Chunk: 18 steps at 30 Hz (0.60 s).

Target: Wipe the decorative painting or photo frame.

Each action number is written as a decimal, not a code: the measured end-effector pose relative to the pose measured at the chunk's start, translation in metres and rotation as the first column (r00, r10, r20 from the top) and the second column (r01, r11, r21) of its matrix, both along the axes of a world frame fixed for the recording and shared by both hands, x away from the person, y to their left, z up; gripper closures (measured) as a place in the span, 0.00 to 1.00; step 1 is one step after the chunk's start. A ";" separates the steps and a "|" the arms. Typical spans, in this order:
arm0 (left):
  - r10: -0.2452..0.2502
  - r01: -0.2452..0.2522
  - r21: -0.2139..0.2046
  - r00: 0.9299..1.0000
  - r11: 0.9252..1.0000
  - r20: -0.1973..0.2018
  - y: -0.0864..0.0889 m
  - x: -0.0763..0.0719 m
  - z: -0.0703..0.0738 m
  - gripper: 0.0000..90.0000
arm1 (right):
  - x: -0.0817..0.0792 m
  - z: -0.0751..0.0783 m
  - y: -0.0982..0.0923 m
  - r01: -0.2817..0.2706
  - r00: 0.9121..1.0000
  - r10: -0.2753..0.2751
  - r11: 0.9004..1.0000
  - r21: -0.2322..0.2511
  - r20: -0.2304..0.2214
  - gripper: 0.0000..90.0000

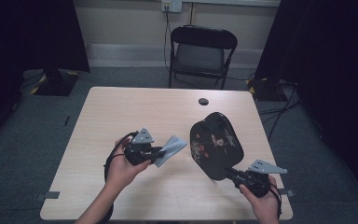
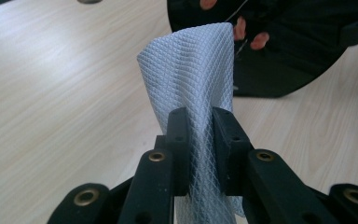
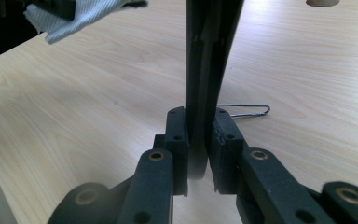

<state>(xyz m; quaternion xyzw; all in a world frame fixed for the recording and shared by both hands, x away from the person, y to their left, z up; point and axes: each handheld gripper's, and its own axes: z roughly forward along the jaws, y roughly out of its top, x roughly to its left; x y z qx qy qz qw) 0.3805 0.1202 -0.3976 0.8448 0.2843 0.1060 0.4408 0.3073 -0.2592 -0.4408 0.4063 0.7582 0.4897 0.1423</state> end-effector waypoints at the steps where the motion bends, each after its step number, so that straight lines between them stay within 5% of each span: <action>1: -0.002 0.002 -0.002 1.000 1.000 0.006 -0.002 0.001 0.003 0.87 | 0.000 0.000 0.000 -0.003 1.000 0.003 1.000 -0.001 0.002 0.89; 14: -0.024 0.028 -0.042 0.997 0.999 0.078 -0.027 0.011 0.031 0.87 | 0.000 0.000 0.002 -0.040 0.999 0.040 0.999 -0.005 0.004 0.89; 18: -0.038 0.041 -0.024 0.994 0.999 0.098 -0.038 0.013 0.030 0.86 | 0.002 0.000 0.001 -0.047 0.999 0.047 0.999 0.000 0.000 0.89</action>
